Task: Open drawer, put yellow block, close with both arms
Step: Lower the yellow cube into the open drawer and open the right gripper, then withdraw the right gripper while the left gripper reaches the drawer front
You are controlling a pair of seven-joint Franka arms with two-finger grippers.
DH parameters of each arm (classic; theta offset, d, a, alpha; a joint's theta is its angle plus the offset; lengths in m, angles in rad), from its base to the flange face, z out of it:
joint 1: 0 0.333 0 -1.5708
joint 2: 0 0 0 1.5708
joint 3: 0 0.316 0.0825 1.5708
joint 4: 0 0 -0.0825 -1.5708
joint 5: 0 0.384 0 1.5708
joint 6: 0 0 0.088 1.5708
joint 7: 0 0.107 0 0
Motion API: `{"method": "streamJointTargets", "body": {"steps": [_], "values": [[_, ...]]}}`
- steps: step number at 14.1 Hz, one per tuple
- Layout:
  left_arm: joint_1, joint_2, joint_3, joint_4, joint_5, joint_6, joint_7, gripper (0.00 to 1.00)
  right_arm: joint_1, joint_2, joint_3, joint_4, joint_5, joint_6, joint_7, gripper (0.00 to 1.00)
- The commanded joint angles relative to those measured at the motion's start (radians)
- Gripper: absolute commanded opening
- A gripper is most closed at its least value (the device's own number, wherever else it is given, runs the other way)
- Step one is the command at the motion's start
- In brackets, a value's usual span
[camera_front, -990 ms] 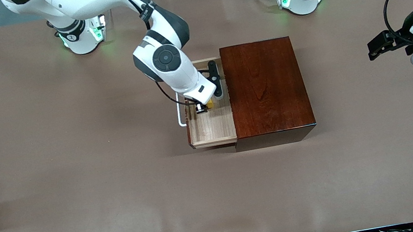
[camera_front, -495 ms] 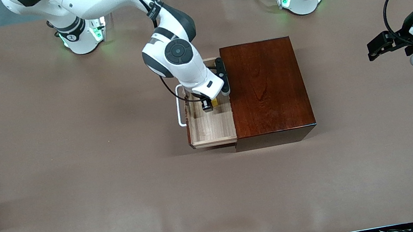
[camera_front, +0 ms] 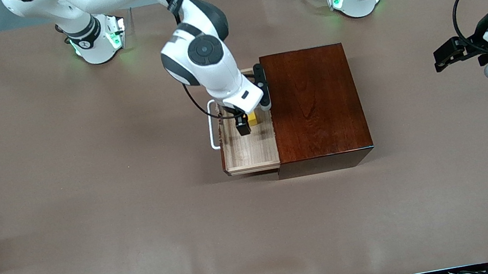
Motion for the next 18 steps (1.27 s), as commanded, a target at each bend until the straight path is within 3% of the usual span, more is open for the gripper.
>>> {"method": "streamJointTargets", "body": {"steps": [1, 6, 11, 14, 18], "values": [[0.001, -0.006, -0.004, 0.000, -0.022, 0.004, -0.044, 1.00, -0.016, -0.077, 0.001, -0.018, -0.020, -0.067, 0.058, 1.00], [-0.027, 0.003, -0.022, 0.015, -0.021, 0.004, -0.034, 1.00, -0.170, -0.144, -0.006, -0.021, -0.027, -0.220, 0.129, 1.00], [-0.079, 0.040, -0.126, 0.030, -0.019, 0.007, -0.043, 1.00, -0.362, -0.178, -0.005, -0.023, -0.043, -0.257, 0.130, 1.00], [-0.168, 0.061, -0.180, 0.030, -0.015, 0.009, -0.054, 1.00, -0.440, -0.178, -0.005, -0.024, -0.044, -0.243, 0.205, 1.00], [-0.394, 0.128, -0.186, 0.041, 0.037, 0.052, -0.052, 1.00, -0.499, -0.189, -0.028, -0.038, -0.057, -0.243, 0.343, 1.00]]}}
